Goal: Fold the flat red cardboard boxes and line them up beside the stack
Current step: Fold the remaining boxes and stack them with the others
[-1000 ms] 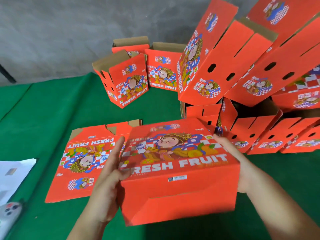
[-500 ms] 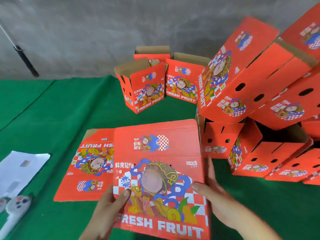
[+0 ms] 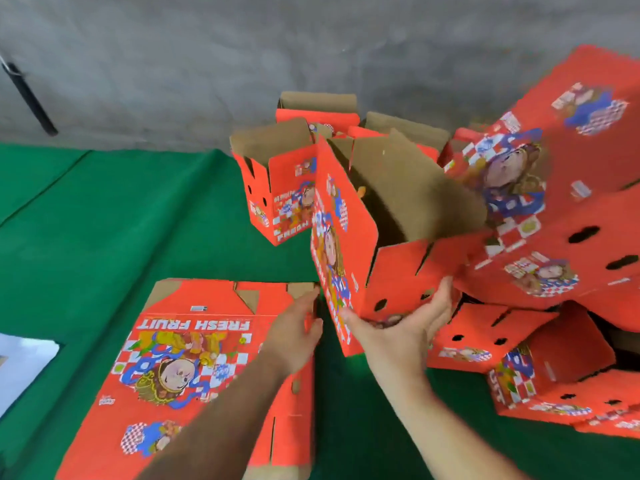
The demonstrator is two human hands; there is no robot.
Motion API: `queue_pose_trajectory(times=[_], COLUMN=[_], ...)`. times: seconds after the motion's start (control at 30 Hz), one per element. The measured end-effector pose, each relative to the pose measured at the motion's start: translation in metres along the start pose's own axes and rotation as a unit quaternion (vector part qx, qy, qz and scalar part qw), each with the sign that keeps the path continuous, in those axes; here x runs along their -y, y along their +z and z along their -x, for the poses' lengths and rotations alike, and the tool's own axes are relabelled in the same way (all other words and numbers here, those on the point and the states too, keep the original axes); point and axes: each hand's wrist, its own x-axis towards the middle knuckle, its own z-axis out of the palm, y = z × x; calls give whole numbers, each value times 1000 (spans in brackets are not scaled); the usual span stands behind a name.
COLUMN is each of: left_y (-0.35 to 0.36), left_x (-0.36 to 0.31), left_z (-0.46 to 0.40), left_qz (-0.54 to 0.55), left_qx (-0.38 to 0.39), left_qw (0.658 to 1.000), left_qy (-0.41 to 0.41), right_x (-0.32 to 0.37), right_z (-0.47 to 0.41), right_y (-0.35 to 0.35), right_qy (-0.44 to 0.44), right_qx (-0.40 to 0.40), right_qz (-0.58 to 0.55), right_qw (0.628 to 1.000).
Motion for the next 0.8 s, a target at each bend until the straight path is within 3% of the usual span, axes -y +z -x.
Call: queue_pose_trajectory(times=[0.13, 0.2, 0.3, 0.37, 0.5, 0.8], left_y=[27, 37, 49, 59, 70, 73], left_x=[44, 67, 92, 104, 127, 130], left_z=[-45, -56, -51, -41, -42, -38], left_qz=[-207, -261, -309, -320, -328, -306], left_qx=[69, 97, 93, 63, 78, 24], left_qw=[974, 956, 946, 945, 942, 951], left_qy=[-69, -89, -40, 5, 10, 21], right_x=[-35, -56, -88, -107, -118, -107], right_z=[-47, -64, -88, -109, -169, -225], right_y=[68, 96, 127, 143, 174, 182], right_qy=[27, 61, 94, 99, 137, 221], right_qx=[-46, -74, -122, -147, -170, -80], right_qz=[65, 75, 80, 84, 107, 113], right_qw=[996, 993, 985, 980, 970, 965])
